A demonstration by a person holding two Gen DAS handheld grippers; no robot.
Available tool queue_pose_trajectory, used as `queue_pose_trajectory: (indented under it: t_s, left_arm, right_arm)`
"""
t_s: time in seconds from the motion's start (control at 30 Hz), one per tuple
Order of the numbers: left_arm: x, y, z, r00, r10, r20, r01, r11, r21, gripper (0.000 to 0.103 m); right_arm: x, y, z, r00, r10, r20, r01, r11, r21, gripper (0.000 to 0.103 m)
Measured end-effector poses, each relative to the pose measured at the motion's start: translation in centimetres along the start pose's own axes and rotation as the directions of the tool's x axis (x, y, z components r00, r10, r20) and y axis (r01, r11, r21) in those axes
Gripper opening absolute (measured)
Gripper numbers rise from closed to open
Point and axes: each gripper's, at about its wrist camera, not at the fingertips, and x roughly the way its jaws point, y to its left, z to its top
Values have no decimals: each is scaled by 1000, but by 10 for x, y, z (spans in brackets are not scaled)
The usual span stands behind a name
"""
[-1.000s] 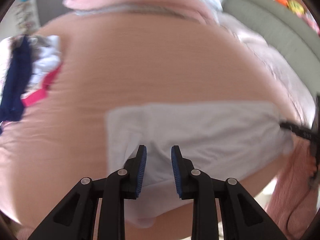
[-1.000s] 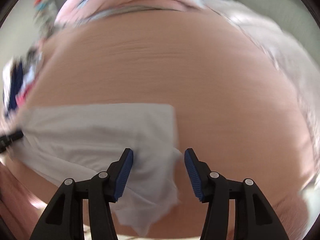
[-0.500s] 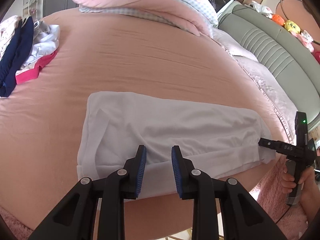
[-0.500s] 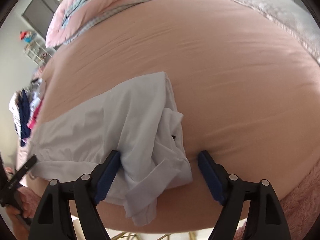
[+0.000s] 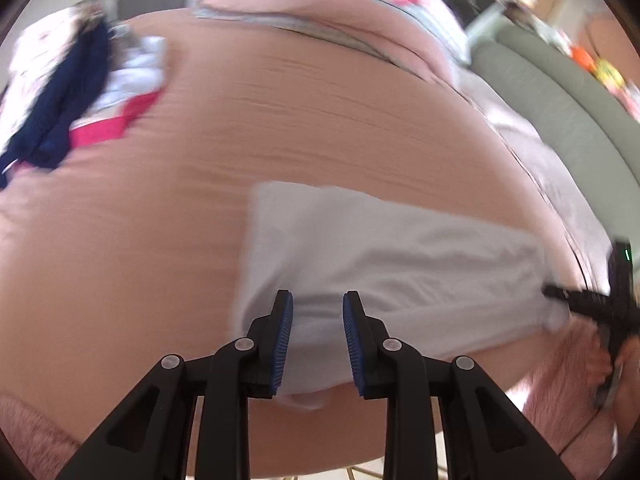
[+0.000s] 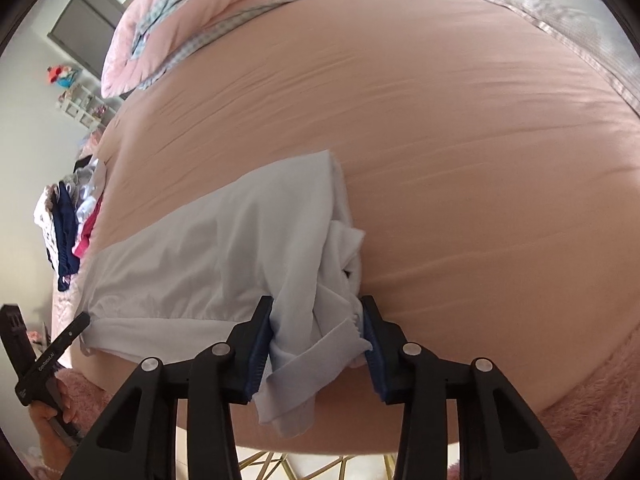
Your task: Fold clothes
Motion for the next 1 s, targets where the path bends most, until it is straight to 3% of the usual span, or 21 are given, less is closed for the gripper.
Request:
queue_pose_trajectory:
  t_s: [0.1, 0.23, 0.3, 0.43, 0.57, 0.67, 0.8, 0.87, 1.0]
  left_arm:
    - [-5, 11, 2, 997, -76, 35, 78, 993, -87, 23]
    - [2, -14, -1, 994, -101, 33, 101, 995, -15, 24]
    - [9, -26, -3, 997, -82, 14, 82, 996, 28, 24]
    - [13, -34, -6, 998, -56, 5, 55, 997, 61, 24]
    - [9, -31, -6, 998, -58, 28, 57, 997, 50, 24]
    - [1, -32, -6, 995, -48, 83, 44, 998, 52, 24]
    - [-5, -38, -7, 985, -140, 102, 133, 989, 72, 25]
    - [-1, -44, -11, 983, -169, 75, 163, 983, 84, 32]
    - [9, -61, -18, 969, -246, 3, 244, 964, 106, 35]
  right_arm:
    - [-10, -5, -7, 1000, 24, 17, -24, 999, 23, 46]
    - [5, 17, -18, 1000, -8, -5, 8, 998, -69, 53]
    - [5, 27, -20, 999, -39, 12, 40, 994, -99, 48]
    - [-5, 36, -13, 999, -24, 32, 27, 996, -90, 30]
    - [-29, 61, -6, 997, -19, 71, 29, 989, -146, 29]
    - [-43, 100, -5, 995, 22, 94, 3, 967, -254, 29]
    - [-27, 153, -6, 997, 46, 55, -21, 918, -397, 32]
    - [-10, 167, -16, 999, 32, 3, -27, 893, -450, 37]
    - [-1, 165, -32, 993, 68, -93, -102, 893, -439, 38]
